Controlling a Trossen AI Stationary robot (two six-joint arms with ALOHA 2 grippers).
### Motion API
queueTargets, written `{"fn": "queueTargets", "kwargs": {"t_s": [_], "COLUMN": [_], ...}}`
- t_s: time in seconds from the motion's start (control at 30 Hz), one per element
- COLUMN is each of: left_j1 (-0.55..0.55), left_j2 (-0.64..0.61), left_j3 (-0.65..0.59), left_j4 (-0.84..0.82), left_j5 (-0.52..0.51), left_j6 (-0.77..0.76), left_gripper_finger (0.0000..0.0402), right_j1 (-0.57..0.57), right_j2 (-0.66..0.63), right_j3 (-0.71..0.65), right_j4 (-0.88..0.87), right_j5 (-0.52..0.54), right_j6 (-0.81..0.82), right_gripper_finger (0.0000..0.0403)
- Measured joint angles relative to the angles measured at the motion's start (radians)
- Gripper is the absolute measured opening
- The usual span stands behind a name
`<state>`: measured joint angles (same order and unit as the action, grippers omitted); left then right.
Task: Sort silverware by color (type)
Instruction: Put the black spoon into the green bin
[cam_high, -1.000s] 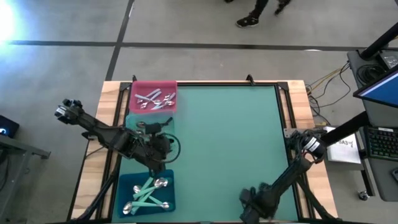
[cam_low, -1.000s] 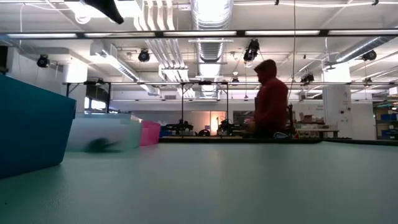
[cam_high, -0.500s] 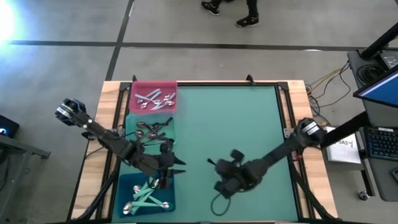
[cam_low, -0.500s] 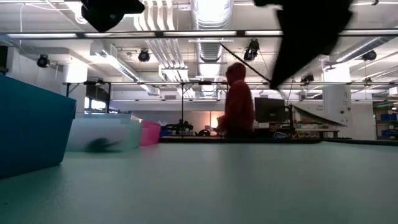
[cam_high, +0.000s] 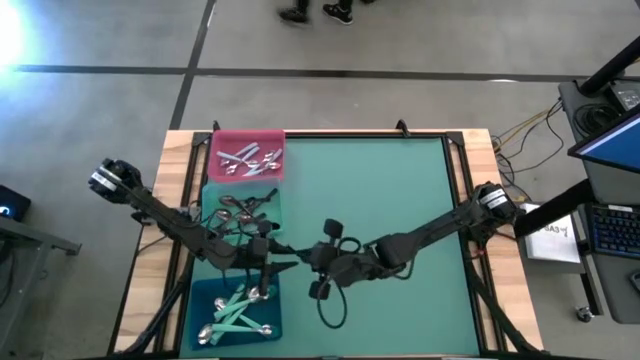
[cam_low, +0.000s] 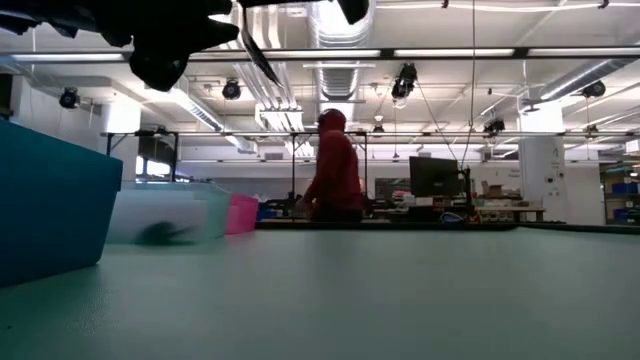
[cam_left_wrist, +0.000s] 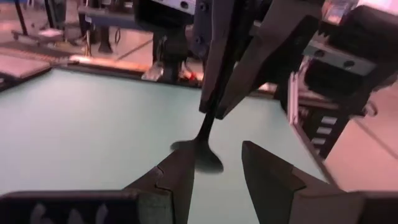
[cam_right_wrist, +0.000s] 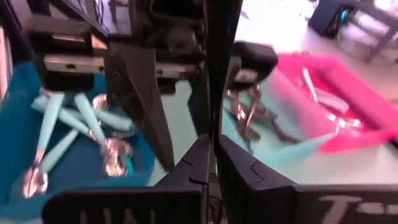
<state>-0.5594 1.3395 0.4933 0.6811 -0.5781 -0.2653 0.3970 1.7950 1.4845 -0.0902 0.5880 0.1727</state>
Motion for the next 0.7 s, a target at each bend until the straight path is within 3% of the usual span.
{"fn": "queueTargets", "kwargs": {"t_s": [0.17,0.53,0.7], "left_j1": [0.000,0.001,0.003], "left_j2": [0.000,0.000,0.000], "left_j3": [-0.013,0.036,0.036], "left_j4": [0.077,0.075,0.066], "left_j5": [0.000,0.001,-0.007], "left_j6": [0.052,0.181,0.182], "left_gripper_finger": [0.0118,0.0115,0.0059], "right_j1": [-0.006,-0.007,-0.007], "right_j2": [0.000,-0.002,-0.002], "right_j3": [0.000,0.000,0.000], "right_j4": [0.053,0.099,0.100], "right_j5": [-0.008,-0.020,-0.021], "right_j6": [-0.063,-0.132,-0.148], "right_gripper_finger": [0.0009,0.0009,0.0009]}}
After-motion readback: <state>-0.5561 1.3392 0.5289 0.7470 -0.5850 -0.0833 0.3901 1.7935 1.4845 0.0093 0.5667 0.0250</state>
